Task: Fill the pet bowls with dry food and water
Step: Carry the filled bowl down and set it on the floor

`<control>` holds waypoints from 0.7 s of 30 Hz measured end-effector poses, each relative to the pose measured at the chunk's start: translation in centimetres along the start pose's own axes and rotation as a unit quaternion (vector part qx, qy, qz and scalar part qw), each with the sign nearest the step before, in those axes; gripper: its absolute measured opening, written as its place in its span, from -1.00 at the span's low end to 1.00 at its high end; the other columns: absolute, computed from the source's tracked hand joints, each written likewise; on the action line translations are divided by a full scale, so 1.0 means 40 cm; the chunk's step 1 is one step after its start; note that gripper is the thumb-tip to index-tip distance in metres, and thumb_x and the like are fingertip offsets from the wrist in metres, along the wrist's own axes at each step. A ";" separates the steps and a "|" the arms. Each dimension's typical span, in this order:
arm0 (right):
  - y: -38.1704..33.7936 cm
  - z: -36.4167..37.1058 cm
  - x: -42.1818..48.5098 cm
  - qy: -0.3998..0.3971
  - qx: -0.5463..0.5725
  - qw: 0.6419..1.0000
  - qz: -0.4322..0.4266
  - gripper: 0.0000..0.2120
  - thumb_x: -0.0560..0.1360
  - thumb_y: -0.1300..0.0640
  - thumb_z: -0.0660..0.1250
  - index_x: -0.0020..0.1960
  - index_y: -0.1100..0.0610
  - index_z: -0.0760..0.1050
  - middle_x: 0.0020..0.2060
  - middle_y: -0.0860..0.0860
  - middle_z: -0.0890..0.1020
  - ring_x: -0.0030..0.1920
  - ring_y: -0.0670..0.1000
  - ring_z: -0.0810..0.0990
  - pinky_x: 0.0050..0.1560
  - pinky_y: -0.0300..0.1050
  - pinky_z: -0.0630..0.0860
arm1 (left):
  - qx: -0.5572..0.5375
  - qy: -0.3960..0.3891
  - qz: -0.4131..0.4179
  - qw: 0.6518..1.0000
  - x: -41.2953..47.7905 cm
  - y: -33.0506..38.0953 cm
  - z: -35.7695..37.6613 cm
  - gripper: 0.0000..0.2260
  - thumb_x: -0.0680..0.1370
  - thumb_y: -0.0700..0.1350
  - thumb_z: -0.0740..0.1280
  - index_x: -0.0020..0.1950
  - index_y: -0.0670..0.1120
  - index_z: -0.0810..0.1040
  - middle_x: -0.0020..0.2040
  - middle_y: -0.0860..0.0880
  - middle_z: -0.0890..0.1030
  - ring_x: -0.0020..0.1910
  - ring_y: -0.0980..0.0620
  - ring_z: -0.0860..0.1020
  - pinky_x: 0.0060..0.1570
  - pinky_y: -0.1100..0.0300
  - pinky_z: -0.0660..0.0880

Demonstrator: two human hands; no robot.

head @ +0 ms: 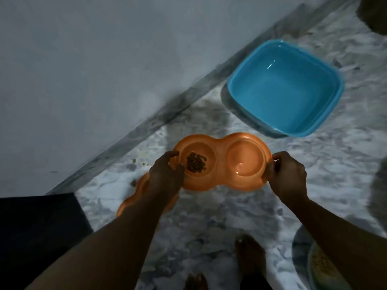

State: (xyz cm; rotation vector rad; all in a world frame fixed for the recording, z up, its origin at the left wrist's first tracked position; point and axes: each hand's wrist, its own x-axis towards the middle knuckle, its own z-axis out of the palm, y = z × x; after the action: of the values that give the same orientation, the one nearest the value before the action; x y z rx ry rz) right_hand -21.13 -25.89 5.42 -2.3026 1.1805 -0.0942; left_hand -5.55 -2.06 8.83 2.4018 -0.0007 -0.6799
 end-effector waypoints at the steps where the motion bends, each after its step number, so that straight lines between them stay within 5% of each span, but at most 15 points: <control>1: 0.029 0.048 0.016 -0.004 0.004 1.000 0.004 -0.88 0.54 0.24 0.31 0.04 0.26 0.55 -0.23 0.20 0.67 -0.11 0.30 0.62 -0.11 0.02 0.38 | 0.002 0.003 -0.006 1.000 0.030 -0.028 0.041 -0.66 0.49 -0.09 0.39 0.27 0.08 0.56 0.11 0.00 0.66 0.00 -0.05 0.64 0.07 0.04 0.56; 9: 0.191 0.307 0.093 -0.021 0.003 0.999 0.028 -0.88 0.52 0.21 0.31 0.02 0.21 0.56 -0.15 0.21 0.69 -0.04 0.31 0.62 -0.01 0.10 0.49 | 0.010 -0.017 -0.014 1.000 0.188 -0.193 0.254 -0.64 0.48 -0.10 0.36 0.28 0.08 0.55 0.04 -0.03 0.68 -0.12 -0.02 0.65 -0.06 0.06 0.60; 18: 0.230 0.385 0.120 -0.042 -0.007 0.999 0.033 -0.85 0.54 0.24 0.27 0.08 0.24 0.55 -0.09 0.28 0.66 0.00 0.36 0.60 0.00 0.12 0.49 | 0.042 -0.069 -0.022 0.997 0.225 -0.231 0.305 -0.50 0.48 -0.04 0.29 0.44 0.08 0.41 0.23 -0.14 0.61 0.15 -0.13 0.59 0.16 0.03 0.51; 21: 0.210 0.366 0.093 0.014 -0.020 1.000 0.004 -0.76 0.54 0.19 0.24 0.11 0.30 0.53 -0.03 0.31 0.64 0.00 0.36 0.60 -0.03 0.09 0.50 | 0.059 -0.069 -0.021 0.996 0.196 -0.211 0.277 -0.48 0.55 -0.12 0.33 0.51 -0.04 0.34 0.39 -0.14 0.49 0.35 -0.12 0.46 0.30 0.11 0.35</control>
State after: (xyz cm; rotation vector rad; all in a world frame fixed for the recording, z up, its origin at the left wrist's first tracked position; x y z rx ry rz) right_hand -20.60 -26.28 -11.86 -2.3385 1.2151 -0.1015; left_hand -5.38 -3.00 -7.13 2.4672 -0.0493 -0.8865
